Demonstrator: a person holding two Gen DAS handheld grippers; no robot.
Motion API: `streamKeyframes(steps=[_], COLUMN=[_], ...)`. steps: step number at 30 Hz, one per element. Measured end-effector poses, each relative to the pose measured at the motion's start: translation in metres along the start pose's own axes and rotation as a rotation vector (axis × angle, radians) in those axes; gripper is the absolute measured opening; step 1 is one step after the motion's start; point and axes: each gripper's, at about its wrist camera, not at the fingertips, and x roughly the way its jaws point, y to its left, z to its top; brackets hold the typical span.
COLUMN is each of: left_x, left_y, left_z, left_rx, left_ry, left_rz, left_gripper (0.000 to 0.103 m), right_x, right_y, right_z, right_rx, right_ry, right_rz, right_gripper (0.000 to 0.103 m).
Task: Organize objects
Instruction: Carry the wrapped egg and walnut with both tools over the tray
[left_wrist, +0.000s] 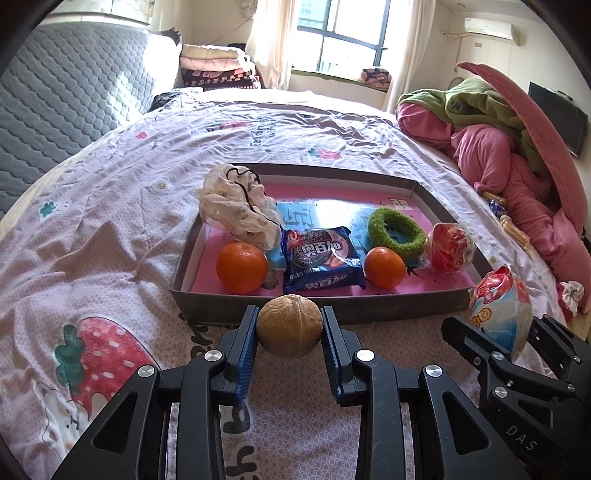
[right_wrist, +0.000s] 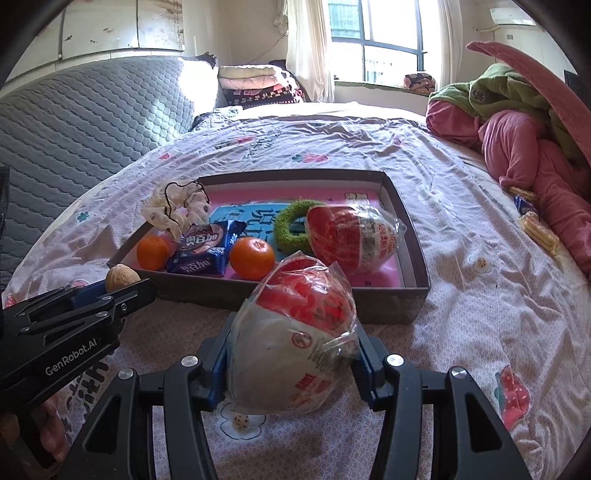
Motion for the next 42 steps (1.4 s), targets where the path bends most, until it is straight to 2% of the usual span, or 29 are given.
streamKeyframes(steps=[8,19,35,42], left_x=[0.001,0.002,0.009,0.018], left_y=[0.007,0.010,0.031,0.042], left_z=[0.009,0.020,0.050,0.063], left_rx=[-0.011,-0.024,-0.067,-0.092], left_ry=[-0.014,-0.029,-0.088,-0.105], left_rz=[0.025,0.033,0.070,0.069], left_gripper=[0.033,0.033,0.033,0.033], right_x=[-0.014,-0.020,-0.012,0.003], right_y=[0.015,0.027,0.022,0.013], right_z=[0.013,0.026,0.067,0.071], right_rx=[-0.041,-0.077,-0.098,-0.088], right_ry=[-0.063,-0.107,-0.190,-0.168], right_rz=[-0.003,-0.006,-0.036,-0.041], right_gripper=[0.054,0.054,0.054,0.054])
